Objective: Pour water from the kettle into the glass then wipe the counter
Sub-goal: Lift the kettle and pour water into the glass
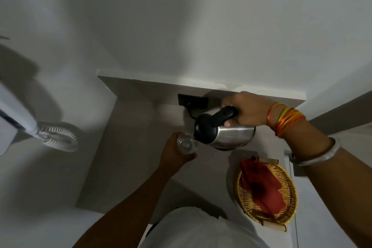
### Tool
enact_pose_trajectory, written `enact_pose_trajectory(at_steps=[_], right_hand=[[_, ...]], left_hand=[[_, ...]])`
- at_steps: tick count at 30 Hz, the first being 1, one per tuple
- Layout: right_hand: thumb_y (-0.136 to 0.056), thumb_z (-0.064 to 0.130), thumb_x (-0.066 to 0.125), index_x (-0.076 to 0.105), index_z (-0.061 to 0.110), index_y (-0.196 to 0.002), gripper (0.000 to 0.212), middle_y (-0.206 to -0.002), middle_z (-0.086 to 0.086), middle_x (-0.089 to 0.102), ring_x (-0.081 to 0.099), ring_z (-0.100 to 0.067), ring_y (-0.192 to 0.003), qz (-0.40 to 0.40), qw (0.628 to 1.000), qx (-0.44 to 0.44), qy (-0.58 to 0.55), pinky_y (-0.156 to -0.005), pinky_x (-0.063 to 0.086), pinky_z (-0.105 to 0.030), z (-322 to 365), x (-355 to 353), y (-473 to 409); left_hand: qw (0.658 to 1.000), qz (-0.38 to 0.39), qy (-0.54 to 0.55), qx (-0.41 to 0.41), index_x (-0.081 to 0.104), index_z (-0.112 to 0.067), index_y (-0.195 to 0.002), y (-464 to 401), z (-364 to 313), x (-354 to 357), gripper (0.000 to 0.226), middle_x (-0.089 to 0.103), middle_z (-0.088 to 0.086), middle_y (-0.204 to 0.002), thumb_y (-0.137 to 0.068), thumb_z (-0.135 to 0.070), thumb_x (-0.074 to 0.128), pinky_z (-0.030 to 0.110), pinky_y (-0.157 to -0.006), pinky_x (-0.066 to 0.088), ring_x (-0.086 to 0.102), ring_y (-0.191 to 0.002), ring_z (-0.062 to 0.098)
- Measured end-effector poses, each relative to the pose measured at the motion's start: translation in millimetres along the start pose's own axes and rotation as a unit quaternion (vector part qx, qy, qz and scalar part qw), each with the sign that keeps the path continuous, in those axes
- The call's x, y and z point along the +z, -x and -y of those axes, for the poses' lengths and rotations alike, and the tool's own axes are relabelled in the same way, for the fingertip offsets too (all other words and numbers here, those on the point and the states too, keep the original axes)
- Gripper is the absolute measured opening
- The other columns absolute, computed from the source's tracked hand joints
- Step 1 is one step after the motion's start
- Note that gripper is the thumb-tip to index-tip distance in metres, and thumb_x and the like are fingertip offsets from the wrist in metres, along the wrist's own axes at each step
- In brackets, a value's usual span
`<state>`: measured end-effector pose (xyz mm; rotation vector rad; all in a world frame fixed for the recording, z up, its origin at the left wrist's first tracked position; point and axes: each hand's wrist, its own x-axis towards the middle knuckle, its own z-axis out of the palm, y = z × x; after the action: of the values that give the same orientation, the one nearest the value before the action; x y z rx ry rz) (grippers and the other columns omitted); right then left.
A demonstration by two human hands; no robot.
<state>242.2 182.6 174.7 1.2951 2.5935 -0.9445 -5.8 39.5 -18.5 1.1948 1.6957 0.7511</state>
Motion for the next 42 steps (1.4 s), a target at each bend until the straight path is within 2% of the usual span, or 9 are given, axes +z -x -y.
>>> enact_pose_trajectory(at_steps=[7,12,18,22,25,31,35,38,42], right_hand=[[-0.074,0.032,0.077,0.074,0.034,-0.1,0.026,-0.082,0.015,0.064,0.06,-0.012,-0.077,0.019,0.996,-0.014,0.085,-0.07,0.054,-0.033,51,-8,-9],[-0.072,0.036,0.075,0.074,0.039,-0.107,0.035,-0.097,0.013,0.071,0.065,-0.017,-0.087,0.02,0.992,-0.003,0.126,-0.075,0.057,-0.037,72,-10,-11],[-0.07,0.036,0.076,0.075,0.036,-0.099,0.029,-0.089,0.012,0.069,0.064,-0.017,-0.08,0.034,0.988,-0.001,0.153,-0.072,0.058,-0.036,88,-18,-12],[-0.07,0.041,0.079,0.075,0.034,-0.096,0.028,-0.084,0.012,0.067,0.063,-0.016,-0.075,0.046,0.986,0.005,0.163,-0.069,0.057,-0.035,96,-21,-13],[-0.071,0.041,0.08,0.074,0.033,-0.099,0.03,-0.083,0.011,0.064,0.061,-0.017,-0.076,0.053,0.984,0.008,0.17,-0.072,0.057,-0.036,101,-22,-12],[-0.074,0.039,0.08,0.074,0.03,-0.108,0.035,-0.073,0.014,0.051,0.052,-0.012,-0.066,0.067,0.98,0.0,0.188,-0.065,0.05,-0.03,111,-28,-11],[-0.075,0.036,0.08,0.073,0.028,-0.111,0.037,-0.07,0.016,0.046,0.04,-0.002,-0.059,0.078,0.978,0.006,0.194,-0.054,0.036,-0.024,116,-31,-12],[-0.073,0.036,0.081,0.075,0.028,-0.106,0.035,-0.069,0.013,0.051,0.043,-0.004,-0.058,0.082,0.977,0.013,0.195,-0.054,0.037,-0.023,119,-32,-12],[-0.072,0.035,0.082,0.074,0.027,-0.111,0.041,-0.07,0.013,0.051,0.044,-0.006,-0.059,0.082,0.978,0.022,0.191,-0.061,0.044,-0.027,123,-32,-13]], left_hand=[[1.0,0.001,0.0,-0.003,0.055,-0.031,-0.118,-1,-1,1,0.08,0.069,-0.008,-0.114,-0.056,-0.014,0.102,0.02,-0.082,0.053,0.069,-0.103,0.01],[1.0,0.008,-0.017,0.0,0.058,-0.022,-0.12,2,-4,2,0.077,0.068,-0.014,-0.109,-0.056,-0.014,0.102,0.01,-0.075,0.051,0.067,-0.094,-0.009],[0.999,0.0,-0.04,0.01,0.06,-0.022,-0.121,2,-9,3,0.076,0.071,0.003,-0.118,-0.058,-0.017,0.101,0.037,-0.089,0.059,0.07,-0.104,0.021],[0.999,0.01,-0.047,0.02,0.057,-0.033,-0.105,3,-16,3,0.065,0.072,0.007,-0.114,-0.061,-0.009,0.099,0.042,-0.091,0.059,0.07,-0.103,0.024],[0.999,0.008,-0.044,0.004,0.06,-0.026,-0.114,3,-12,4,0.07,0.073,0.007,-0.119,-0.058,-0.014,0.101,0.047,-0.092,0.06,0.071,-0.106,0.024],[0.998,0.016,-0.065,0.001,0.061,-0.021,-0.124,2,-11,7,0.078,0.072,0.004,-0.121,-0.057,-0.023,0.101,0.044,-0.093,0.06,0.071,-0.108,0.021],[0.998,0.018,-0.065,0.008,0.06,-0.028,-0.118,2,-14,7,0.075,0.072,0.0,-0.119,-0.056,-0.024,0.102,0.041,-0.091,0.06,0.071,-0.107,0.019],[0.998,0.014,-0.055,0.017,0.058,-0.038,-0.112,5,-14,6,0.074,0.072,-0.002,-0.117,-0.055,-0.02,0.102,0.043,-0.089,0.061,0.071,-0.105,0.018],[0.999,0.011,-0.037,0.02,0.058,-0.051,-0.11,7,-6,5,0.076,0.071,-0.009,-0.115,-0.047,-0.036,0.099,0.046,-0.086,0.062,0.071,-0.104,0.013]])
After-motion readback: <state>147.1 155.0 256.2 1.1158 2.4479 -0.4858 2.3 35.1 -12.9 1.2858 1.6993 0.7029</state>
